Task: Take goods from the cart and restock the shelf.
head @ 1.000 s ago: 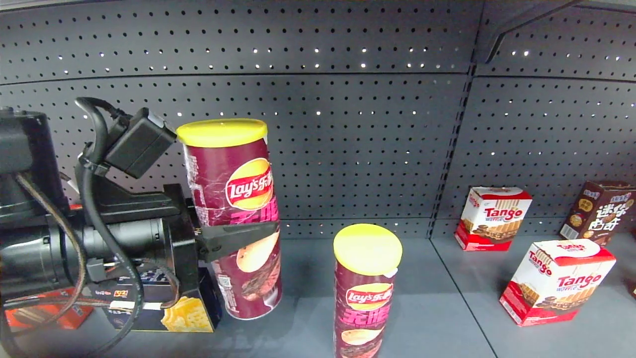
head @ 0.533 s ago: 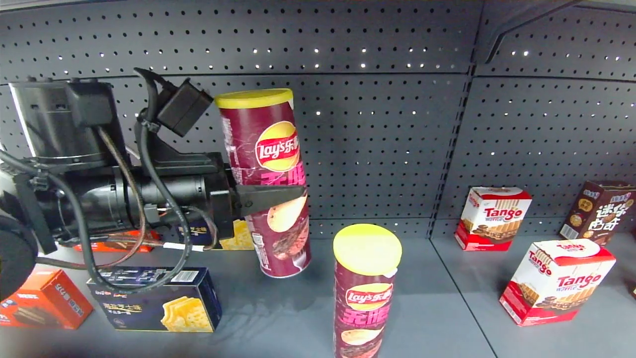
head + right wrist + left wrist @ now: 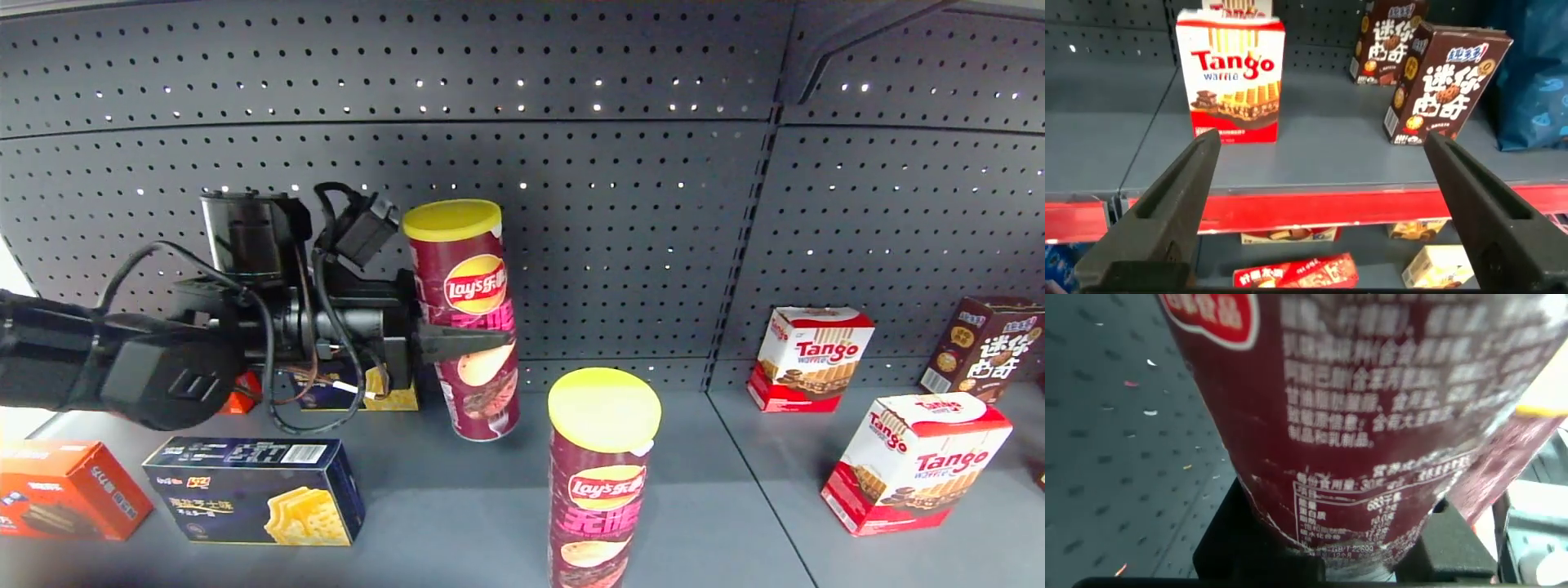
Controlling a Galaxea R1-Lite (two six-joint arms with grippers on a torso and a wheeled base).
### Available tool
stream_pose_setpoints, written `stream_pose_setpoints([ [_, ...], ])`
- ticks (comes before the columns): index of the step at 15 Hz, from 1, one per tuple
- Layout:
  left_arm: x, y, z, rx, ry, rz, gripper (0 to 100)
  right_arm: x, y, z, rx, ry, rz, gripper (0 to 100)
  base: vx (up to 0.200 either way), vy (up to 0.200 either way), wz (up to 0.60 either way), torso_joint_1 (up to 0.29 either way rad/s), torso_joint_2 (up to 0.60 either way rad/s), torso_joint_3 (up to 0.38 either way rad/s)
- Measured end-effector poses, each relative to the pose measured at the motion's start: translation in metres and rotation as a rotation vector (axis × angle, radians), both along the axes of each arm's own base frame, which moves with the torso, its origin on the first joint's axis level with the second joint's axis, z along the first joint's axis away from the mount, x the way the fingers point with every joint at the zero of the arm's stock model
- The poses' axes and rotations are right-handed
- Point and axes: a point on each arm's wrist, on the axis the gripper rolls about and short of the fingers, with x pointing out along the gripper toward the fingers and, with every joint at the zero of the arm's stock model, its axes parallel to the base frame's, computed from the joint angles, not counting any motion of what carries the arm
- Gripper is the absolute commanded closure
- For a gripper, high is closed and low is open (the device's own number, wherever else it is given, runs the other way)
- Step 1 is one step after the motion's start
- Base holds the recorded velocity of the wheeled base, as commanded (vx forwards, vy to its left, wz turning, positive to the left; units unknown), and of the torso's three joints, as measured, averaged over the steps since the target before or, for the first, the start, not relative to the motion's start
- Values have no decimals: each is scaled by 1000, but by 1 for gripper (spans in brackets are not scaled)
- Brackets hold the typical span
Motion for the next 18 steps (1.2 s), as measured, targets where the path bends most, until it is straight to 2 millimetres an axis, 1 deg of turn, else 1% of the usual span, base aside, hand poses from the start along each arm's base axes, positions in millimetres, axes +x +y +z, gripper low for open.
stream_pose_setpoints([
  [3,35,-5,-19,0,4,-16,100,1,0,-1,1,-4,-2,0,0,0,0,0,0,0],
  [5,49,-11,-26,0,6,-23,100,2,0,-3,1,2,-2,0,0,0,0,0,0,0],
  [6,53,-14,-32,3,16,-28,100,2,0,-3,1,0,-3,0,0,0,0,0,0,0],
  [9,58,-25,-47,12,48,-51,100,5,1,-5,5,-17,-3,0,0,0,0,0,0,0],
  [12,60,-30,-56,18,70,-61,100,7,1,-9,5,-14,-2,0,0,0,0,0,0,0],
  [18,62,-41,-67,24,86,-84,100,7,1,-9,4,-12,-3,0,0,0,0,0,0,0],
])
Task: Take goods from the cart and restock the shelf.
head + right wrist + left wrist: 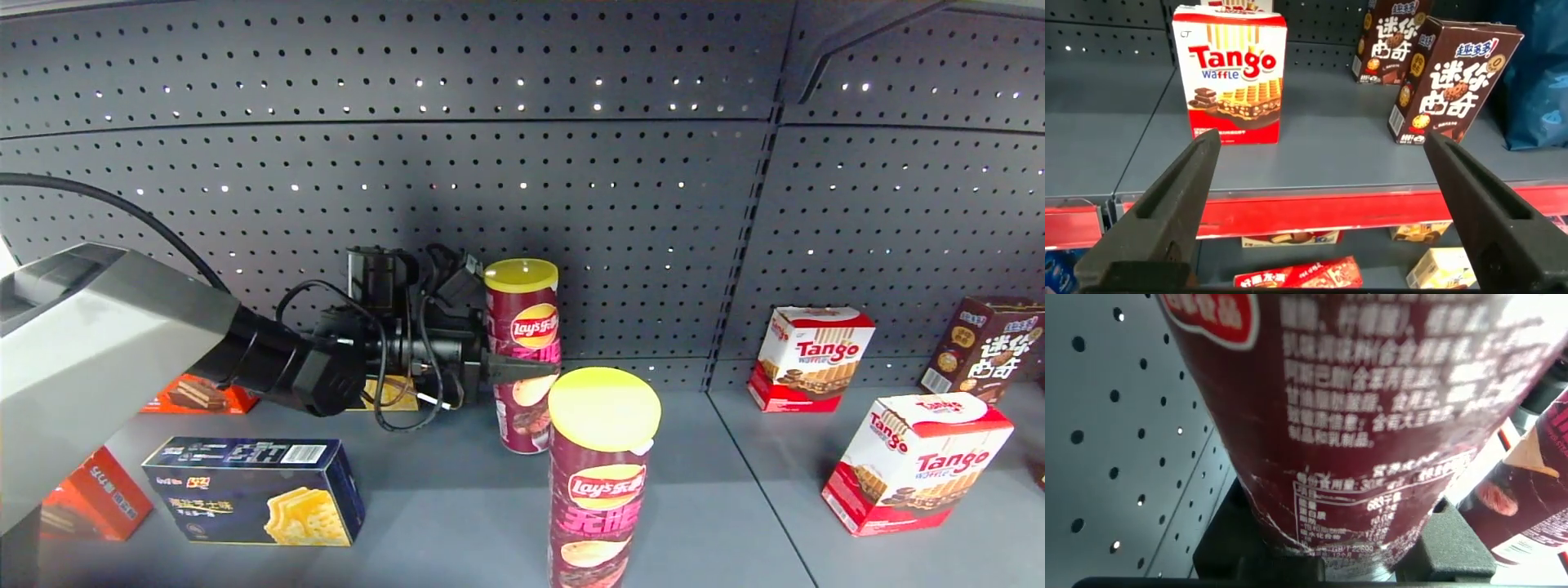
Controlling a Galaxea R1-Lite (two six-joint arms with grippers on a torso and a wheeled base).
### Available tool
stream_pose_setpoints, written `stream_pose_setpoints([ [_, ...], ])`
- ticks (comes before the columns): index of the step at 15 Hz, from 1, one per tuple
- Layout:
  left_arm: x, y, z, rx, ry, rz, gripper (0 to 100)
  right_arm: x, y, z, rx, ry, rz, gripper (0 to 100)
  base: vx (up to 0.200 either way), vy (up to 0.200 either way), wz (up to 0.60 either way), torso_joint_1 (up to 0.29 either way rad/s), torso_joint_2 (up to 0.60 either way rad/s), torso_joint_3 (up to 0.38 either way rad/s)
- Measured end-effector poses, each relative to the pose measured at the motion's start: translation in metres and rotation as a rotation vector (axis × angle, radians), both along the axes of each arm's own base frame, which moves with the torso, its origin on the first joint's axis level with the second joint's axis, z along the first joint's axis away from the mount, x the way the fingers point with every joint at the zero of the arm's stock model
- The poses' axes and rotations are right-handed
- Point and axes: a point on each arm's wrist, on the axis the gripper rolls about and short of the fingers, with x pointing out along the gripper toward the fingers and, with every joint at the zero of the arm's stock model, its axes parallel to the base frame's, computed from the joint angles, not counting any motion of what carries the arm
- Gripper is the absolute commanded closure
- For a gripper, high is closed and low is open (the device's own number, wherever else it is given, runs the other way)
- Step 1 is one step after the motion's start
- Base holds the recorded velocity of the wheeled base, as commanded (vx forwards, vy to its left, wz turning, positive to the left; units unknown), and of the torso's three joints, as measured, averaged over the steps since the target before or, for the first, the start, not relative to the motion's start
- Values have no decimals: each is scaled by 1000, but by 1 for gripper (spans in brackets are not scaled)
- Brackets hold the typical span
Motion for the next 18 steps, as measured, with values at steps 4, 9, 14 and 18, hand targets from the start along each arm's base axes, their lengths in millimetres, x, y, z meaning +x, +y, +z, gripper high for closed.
stream_pose_setpoints([
  [4,7,-4,-1,-4,-11,-3,100,0,0,1,0,-2,0,0,0,0,0,0,0,0],
  [9,15,-7,-5,-5,-16,-3,100,0,0,0,0,0,2,0,0,0,0,0,0,0],
  [14,25,-10,-9,-8,-24,-1,100,0,0,0,0,2,2,0,0,0,0,0,0,0],
  [18,28,-10,-15,-4,-13,1,100,0,0,-1,-1,4,1,0,0,0,0,0,0,0],
])
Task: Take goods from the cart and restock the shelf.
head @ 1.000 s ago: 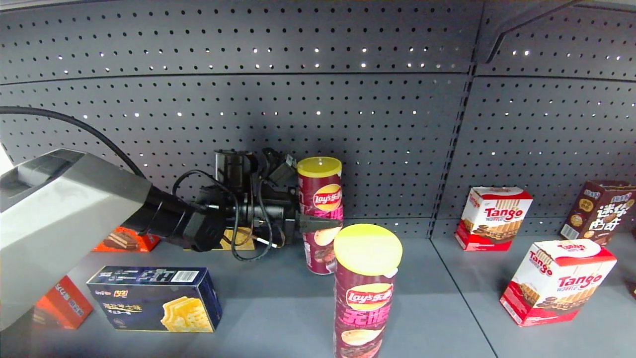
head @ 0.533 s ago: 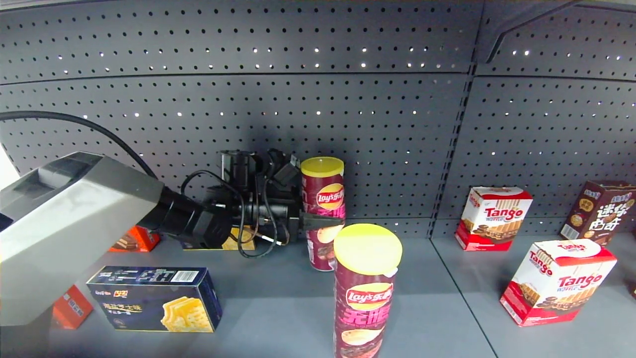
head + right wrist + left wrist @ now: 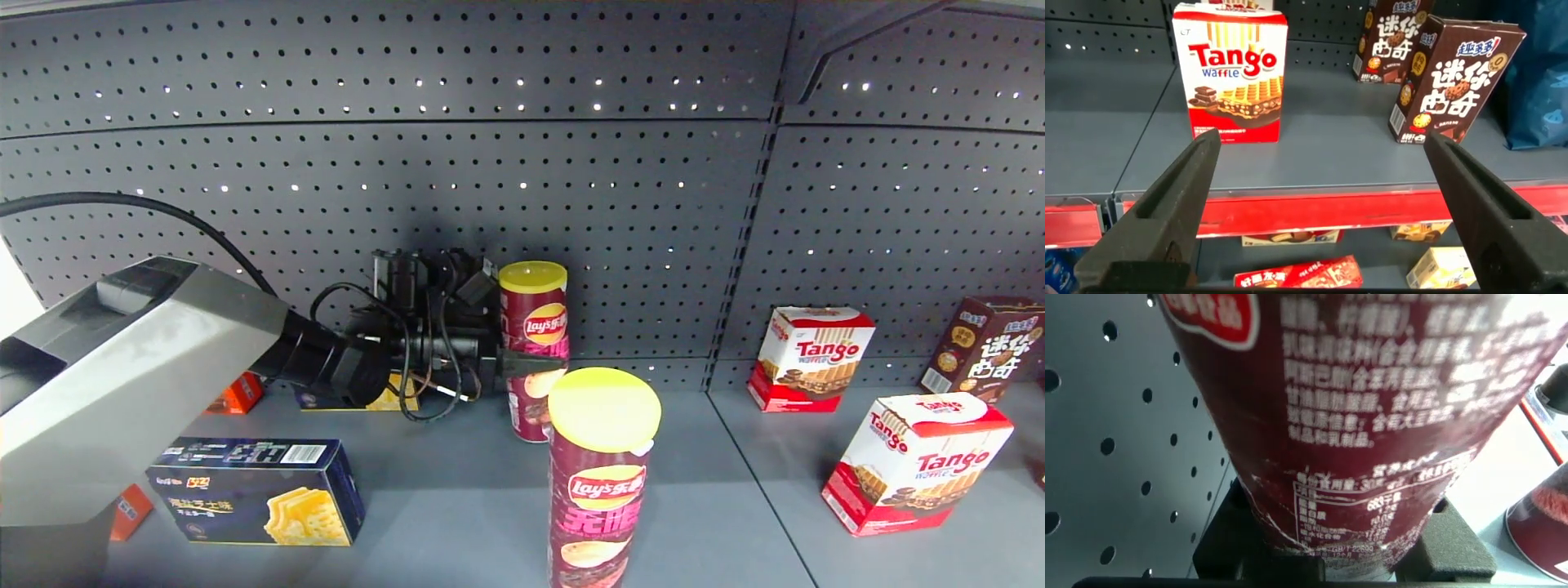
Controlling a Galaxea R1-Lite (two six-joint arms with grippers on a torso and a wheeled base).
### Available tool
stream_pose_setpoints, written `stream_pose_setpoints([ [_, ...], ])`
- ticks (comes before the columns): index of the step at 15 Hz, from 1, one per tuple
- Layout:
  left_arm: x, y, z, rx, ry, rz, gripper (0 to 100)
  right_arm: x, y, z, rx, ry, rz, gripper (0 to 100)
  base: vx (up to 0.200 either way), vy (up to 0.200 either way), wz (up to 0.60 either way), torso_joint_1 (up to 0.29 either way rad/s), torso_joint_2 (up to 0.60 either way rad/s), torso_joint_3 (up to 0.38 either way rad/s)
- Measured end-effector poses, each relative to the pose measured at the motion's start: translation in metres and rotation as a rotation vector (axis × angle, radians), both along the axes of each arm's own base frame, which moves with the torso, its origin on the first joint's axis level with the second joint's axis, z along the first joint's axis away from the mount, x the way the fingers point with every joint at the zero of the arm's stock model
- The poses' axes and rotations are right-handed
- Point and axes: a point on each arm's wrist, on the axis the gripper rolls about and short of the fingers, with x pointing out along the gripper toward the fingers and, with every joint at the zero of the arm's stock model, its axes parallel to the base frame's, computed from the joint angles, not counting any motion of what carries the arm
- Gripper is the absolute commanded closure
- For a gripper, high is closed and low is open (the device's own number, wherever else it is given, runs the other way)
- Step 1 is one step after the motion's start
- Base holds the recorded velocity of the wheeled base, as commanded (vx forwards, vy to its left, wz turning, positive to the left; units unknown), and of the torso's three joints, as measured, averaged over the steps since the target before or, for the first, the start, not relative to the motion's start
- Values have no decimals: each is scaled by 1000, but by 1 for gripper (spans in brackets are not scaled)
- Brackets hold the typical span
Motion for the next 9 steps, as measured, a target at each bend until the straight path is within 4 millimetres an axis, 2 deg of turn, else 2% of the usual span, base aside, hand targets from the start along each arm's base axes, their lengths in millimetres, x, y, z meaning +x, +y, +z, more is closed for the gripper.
stream_pose_setpoints([
  [9,2,0,-7,5,8,2,100,1,0,-3,-3,13,1,0,0,0,0,0,0,0],
])
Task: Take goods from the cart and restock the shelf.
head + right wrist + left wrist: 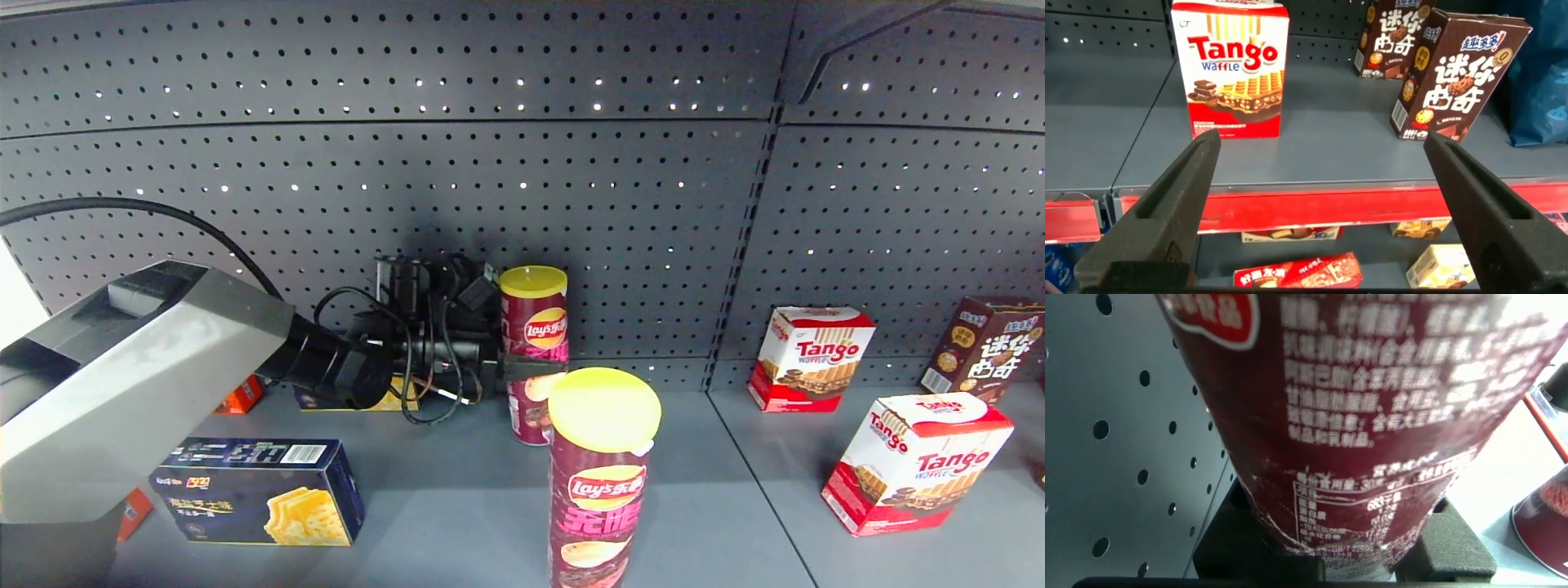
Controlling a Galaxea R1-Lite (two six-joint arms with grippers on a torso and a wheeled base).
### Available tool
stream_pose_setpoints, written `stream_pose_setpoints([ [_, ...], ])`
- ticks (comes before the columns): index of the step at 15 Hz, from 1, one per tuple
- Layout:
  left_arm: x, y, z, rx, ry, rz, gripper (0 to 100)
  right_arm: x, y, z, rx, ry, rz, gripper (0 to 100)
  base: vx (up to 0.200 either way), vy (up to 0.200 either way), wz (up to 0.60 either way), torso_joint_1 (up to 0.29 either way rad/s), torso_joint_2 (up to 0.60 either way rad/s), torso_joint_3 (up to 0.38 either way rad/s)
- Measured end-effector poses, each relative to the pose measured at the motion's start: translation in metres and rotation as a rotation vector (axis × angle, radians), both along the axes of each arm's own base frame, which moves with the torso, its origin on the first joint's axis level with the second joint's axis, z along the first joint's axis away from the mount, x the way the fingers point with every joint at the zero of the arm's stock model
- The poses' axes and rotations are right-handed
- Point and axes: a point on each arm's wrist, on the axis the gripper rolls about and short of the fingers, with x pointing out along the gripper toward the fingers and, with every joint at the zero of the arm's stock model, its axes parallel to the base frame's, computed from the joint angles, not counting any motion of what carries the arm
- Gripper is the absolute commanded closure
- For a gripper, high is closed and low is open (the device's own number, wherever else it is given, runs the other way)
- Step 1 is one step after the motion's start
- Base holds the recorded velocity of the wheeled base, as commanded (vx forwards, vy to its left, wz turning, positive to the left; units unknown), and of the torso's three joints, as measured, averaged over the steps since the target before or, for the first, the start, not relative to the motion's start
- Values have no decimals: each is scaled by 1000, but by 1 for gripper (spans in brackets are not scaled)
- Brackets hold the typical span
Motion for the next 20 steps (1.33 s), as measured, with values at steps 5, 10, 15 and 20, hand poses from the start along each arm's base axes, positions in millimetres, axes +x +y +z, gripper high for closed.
stream_pose_setpoints([
  [5,0,-1,-3,2,5,-1,0,0,0,0,0,0,0,0,0,0,0,0,0,0],
  [10,1,-1,-3,2,4,-1,0,0,0,0,3,1,-1,0,0,0,0,0,0,0],
  [15,-2,0,9,-7,-20,0,0,0,0,-1,6,1,1,0,0,0,0,0,0,0],
  [20,-7,5,24,-15,-44,8,0,4,1,-4,9,-24,2,0,0,0,0,0,0,0],
])
